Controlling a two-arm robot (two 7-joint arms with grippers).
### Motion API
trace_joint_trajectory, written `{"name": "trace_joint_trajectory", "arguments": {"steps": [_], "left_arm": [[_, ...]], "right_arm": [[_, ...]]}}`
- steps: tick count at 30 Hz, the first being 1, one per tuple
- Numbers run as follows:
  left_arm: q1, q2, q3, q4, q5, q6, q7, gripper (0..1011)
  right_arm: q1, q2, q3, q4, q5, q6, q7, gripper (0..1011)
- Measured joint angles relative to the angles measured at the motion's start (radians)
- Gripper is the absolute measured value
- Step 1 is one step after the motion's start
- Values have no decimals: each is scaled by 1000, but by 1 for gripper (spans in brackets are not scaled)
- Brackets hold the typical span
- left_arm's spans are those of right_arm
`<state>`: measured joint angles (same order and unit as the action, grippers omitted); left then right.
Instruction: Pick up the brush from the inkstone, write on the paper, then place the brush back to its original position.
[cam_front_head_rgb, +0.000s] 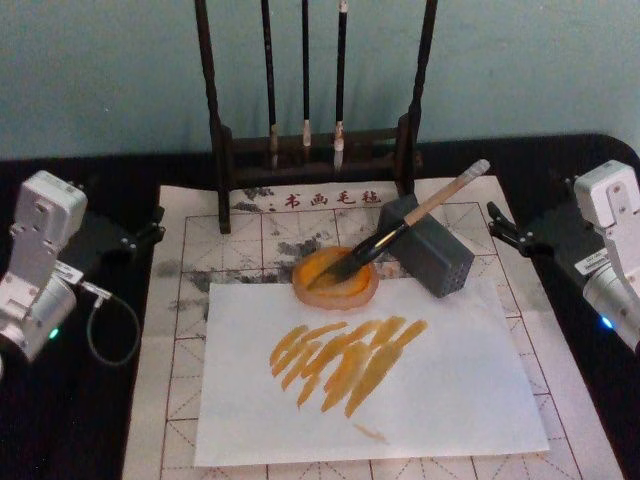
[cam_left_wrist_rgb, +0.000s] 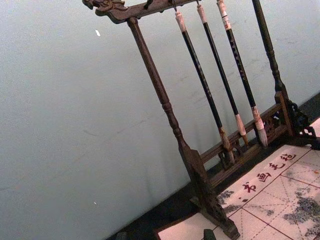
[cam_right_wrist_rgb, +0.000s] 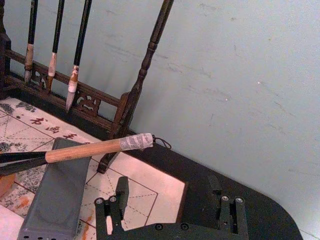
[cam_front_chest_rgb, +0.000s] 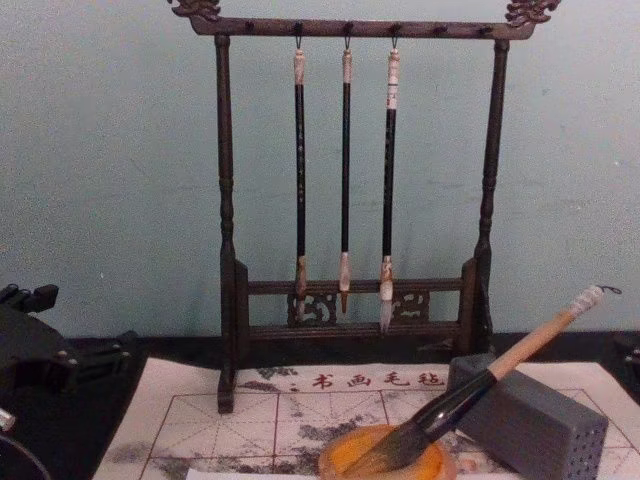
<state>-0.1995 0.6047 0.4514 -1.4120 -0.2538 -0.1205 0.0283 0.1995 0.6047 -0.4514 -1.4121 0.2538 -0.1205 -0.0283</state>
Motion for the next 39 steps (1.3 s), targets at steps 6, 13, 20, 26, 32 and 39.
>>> {"name": "trace_joint_trajectory", "arguments": {"steps": [6,13,20,26,32,39], "left_arm": [[0,0,0,0,0,0,0,1001],[0,0,0,0,0,0,0,1001],[0,0,0,0,0,0,0,1001],[0,0,0,0,0,0,0,1001],[0,0,0,0,0,0,0,1001],[0,0,0,0,0,0,0,1001]], "right_arm": [[0,0,0,0,0,0,0,1002],[0,0,0,0,0,0,0,1002],[0,0,0,0,0,0,0,1003],[0,0,0,0,0,0,0,1002],[0,0,0,0,0,0,0,1003],[0,0,0,0,0,0,0,1003]]}}
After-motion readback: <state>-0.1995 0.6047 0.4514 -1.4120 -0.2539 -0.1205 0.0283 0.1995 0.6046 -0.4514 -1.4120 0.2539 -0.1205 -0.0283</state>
